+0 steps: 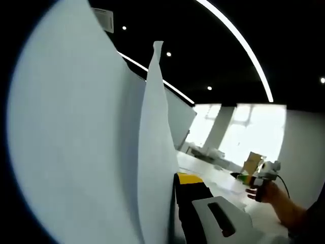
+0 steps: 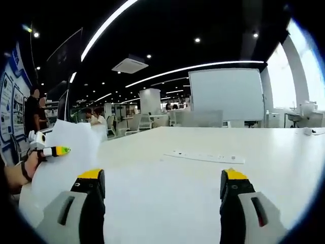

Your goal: Organize the stack of printing papers by aligning and flattening the scattered papers on the table

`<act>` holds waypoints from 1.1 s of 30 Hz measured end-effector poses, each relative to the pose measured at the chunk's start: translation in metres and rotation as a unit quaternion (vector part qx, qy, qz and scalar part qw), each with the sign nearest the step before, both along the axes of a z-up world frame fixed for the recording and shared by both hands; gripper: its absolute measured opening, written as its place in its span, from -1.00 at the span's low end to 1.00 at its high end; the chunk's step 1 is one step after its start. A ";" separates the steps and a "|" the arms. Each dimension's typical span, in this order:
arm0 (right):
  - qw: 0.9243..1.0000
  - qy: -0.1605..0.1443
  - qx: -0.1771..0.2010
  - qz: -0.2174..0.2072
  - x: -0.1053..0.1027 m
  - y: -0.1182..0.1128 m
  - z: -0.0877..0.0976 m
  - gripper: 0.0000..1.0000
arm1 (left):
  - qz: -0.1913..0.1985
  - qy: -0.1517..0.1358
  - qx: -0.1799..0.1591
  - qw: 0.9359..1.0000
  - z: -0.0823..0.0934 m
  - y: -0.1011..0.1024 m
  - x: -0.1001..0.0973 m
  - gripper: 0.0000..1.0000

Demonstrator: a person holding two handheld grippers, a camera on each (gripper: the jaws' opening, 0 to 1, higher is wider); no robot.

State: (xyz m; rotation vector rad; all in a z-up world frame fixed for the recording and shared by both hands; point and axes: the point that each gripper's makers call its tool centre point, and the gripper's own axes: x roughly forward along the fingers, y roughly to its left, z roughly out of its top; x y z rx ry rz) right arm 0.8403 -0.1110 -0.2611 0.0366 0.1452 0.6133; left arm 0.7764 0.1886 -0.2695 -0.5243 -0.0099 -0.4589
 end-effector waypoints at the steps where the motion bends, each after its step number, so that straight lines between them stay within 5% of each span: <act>1: 1.000 0.000 0.000 0.000 0.000 0.000 0.000 0.78 | 0.000 0.000 0.000 1.000 0.000 0.000 0.000 -0.88; 33: 0.999 0.018 -0.033 -0.008 0.000 0.002 -0.017 0.78 | 0.000 0.000 0.000 1.000 0.000 0.000 0.000 -0.88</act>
